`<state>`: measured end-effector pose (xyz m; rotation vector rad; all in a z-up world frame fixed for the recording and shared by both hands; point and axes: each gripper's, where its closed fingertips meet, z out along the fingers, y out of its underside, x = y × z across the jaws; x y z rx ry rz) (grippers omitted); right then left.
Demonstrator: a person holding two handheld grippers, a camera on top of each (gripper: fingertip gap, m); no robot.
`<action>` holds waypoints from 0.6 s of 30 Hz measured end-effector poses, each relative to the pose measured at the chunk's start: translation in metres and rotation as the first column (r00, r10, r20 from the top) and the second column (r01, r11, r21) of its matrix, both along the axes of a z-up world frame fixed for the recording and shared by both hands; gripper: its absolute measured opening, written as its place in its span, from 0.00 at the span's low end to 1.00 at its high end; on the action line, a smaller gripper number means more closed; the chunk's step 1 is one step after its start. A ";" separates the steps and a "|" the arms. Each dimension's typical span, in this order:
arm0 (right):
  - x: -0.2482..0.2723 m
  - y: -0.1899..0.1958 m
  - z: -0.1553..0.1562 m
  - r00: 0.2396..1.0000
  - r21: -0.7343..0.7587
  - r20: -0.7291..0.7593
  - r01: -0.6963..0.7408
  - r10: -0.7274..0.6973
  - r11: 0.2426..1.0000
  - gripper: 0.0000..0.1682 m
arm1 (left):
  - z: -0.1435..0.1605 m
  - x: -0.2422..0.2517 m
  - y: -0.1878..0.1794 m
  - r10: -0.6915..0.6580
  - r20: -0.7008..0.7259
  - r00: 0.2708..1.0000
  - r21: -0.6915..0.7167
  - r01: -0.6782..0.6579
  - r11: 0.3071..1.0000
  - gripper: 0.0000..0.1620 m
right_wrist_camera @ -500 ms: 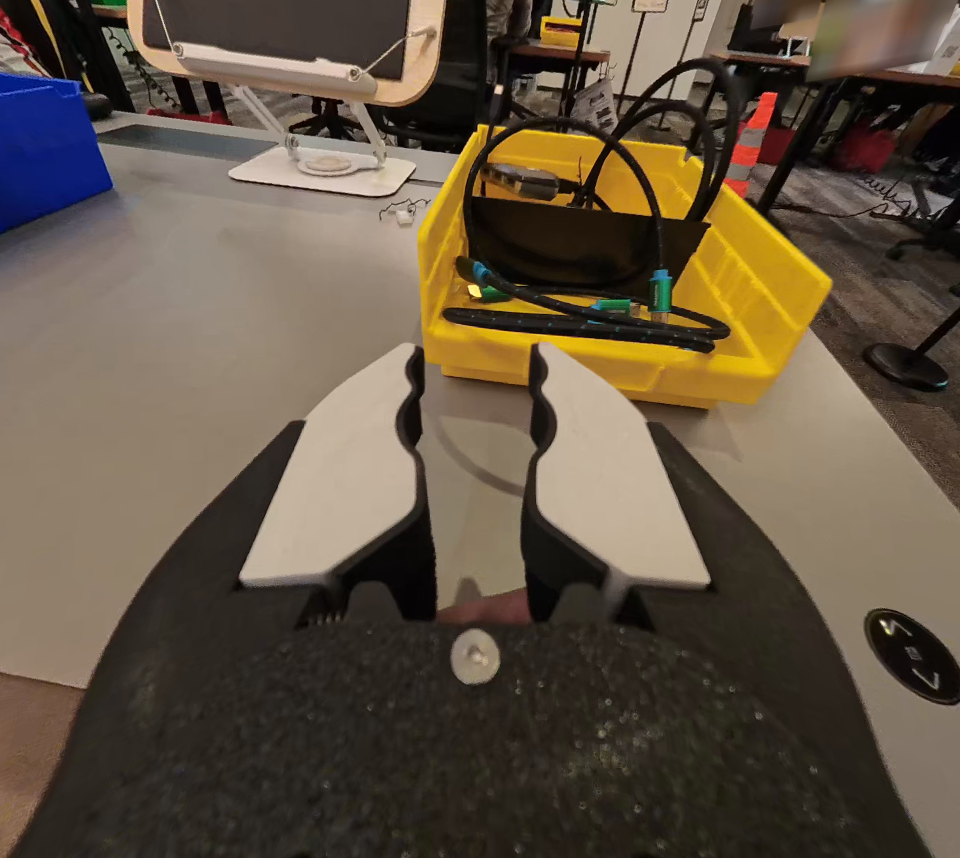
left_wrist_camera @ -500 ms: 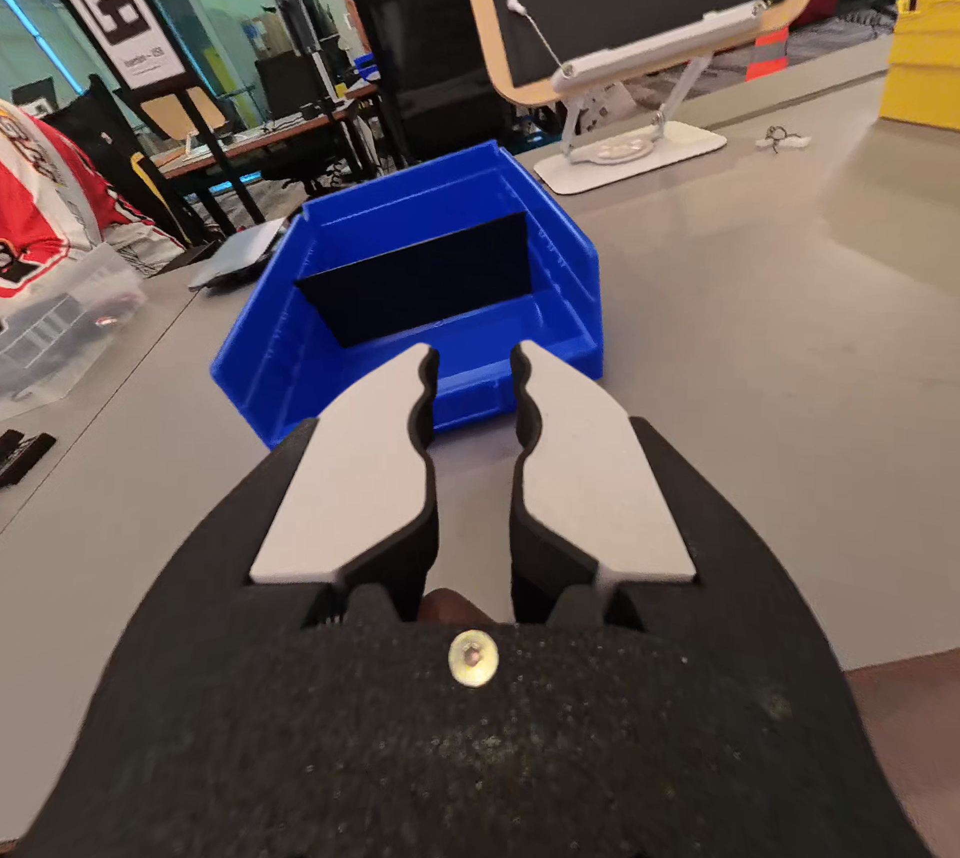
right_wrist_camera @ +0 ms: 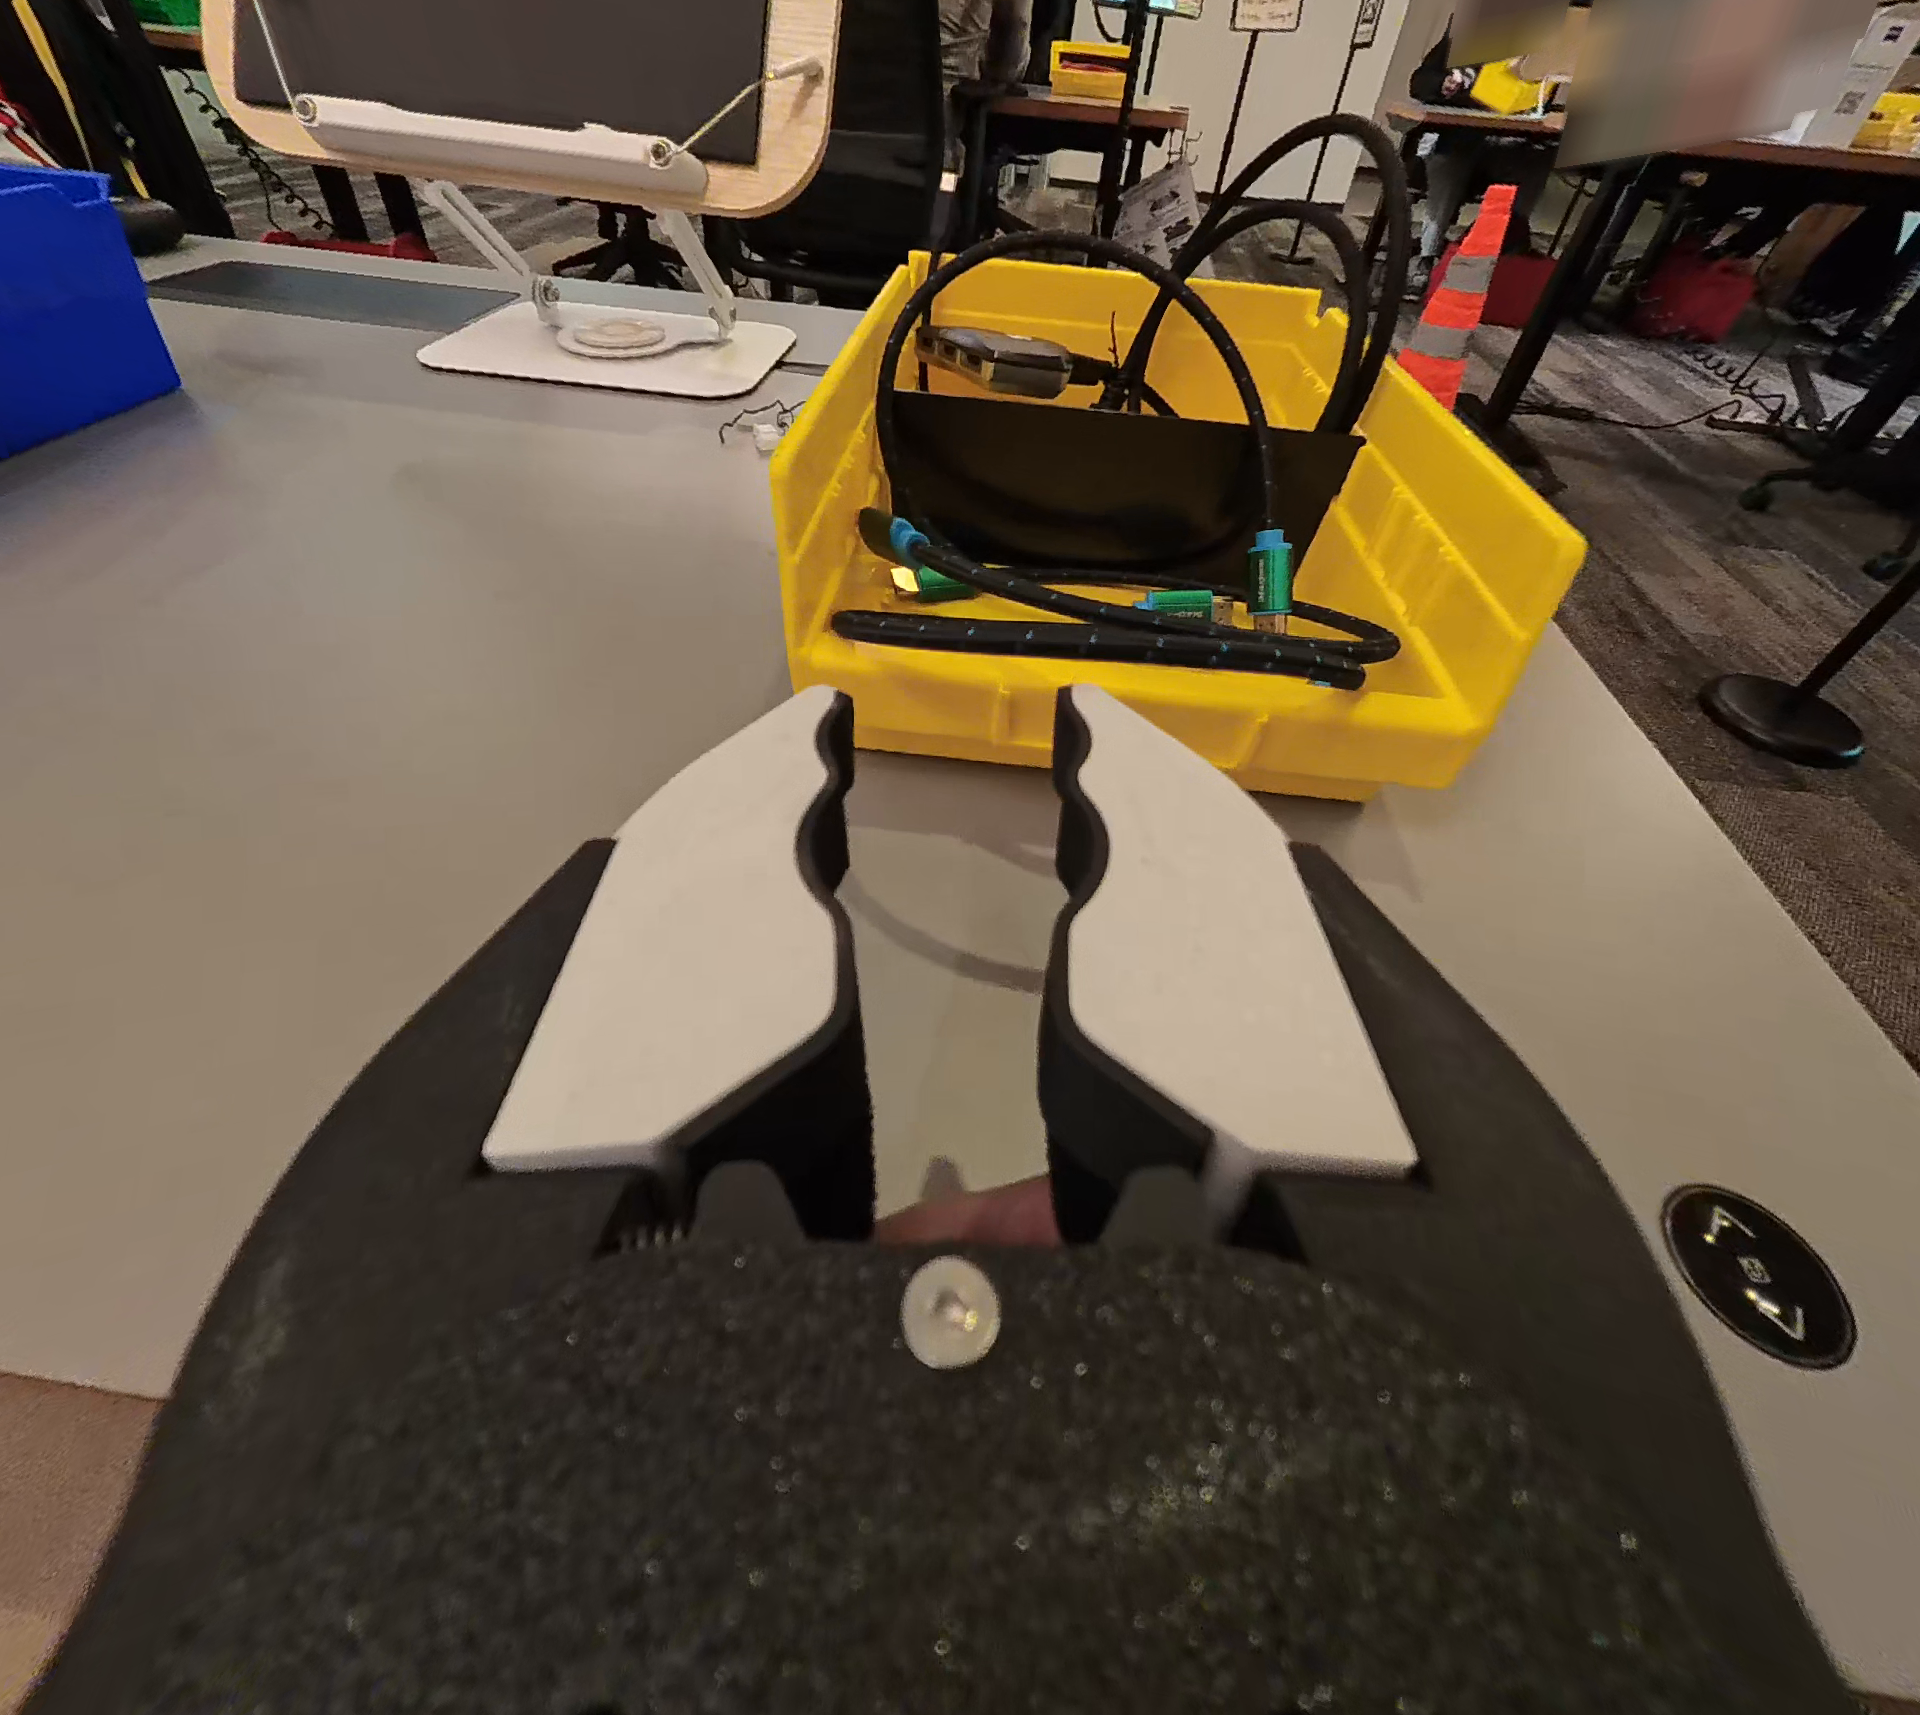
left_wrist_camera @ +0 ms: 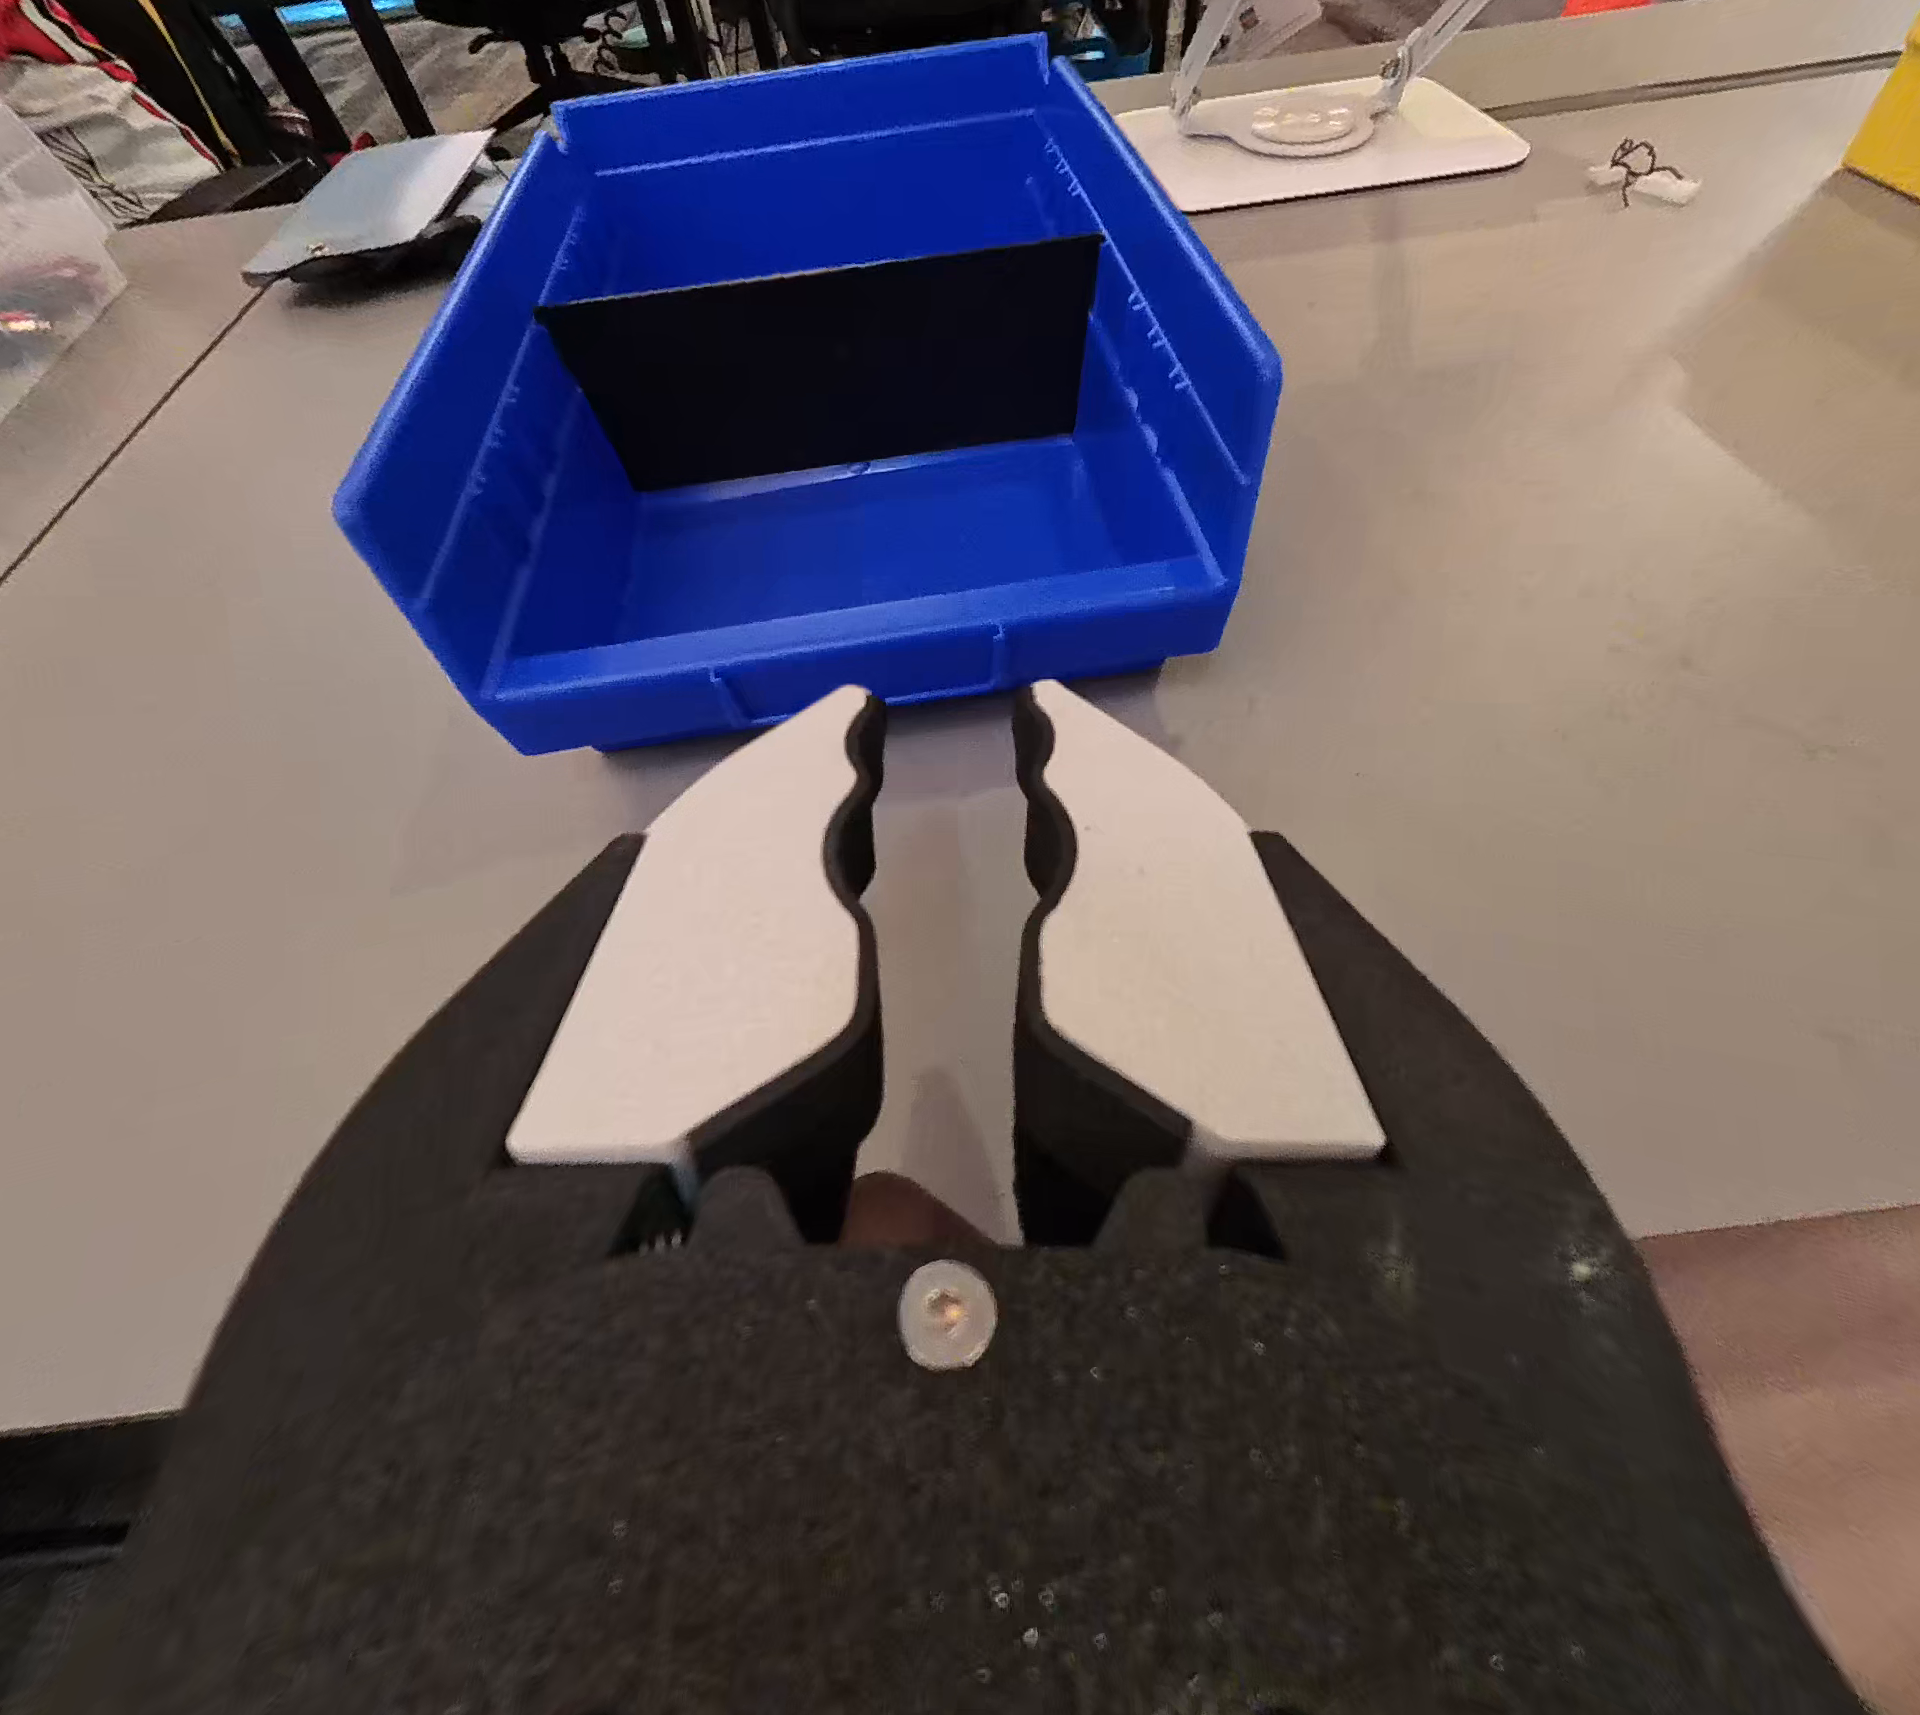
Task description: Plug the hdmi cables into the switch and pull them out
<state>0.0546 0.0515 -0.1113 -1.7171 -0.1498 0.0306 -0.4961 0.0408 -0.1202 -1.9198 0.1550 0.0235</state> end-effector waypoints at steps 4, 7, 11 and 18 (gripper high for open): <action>-0.002 0.010 -0.005 1.000 -0.021 0.014 -0.007 0.007 1.000 0.21 | -0.001 -0.001 0.005 0.003 -0.044 0.999 0.003 -0.002 1.000 0.13; -0.003 0.016 -0.005 0.998 -0.023 0.057 -0.005 0.006 1.000 0.21 | -0.009 -0.005 0.009 0.011 -0.052 0.999 -0.027 -0.012 1.000 0.12; -0.006 0.017 -0.008 0.997 -0.029 0.082 -0.013 0.016 0.999 0.21 | -0.014 -0.006 0.009 0.012 -0.008 1.000 -0.058 -0.012 0.998 0.12; -0.013 0.013 -0.004 0.997 -0.010 0.067 -0.043 0.044 0.999 0.22 | -0.009 -0.003 0.002 -0.006 -0.028 1.000 -0.049 0.005 0.999 0.12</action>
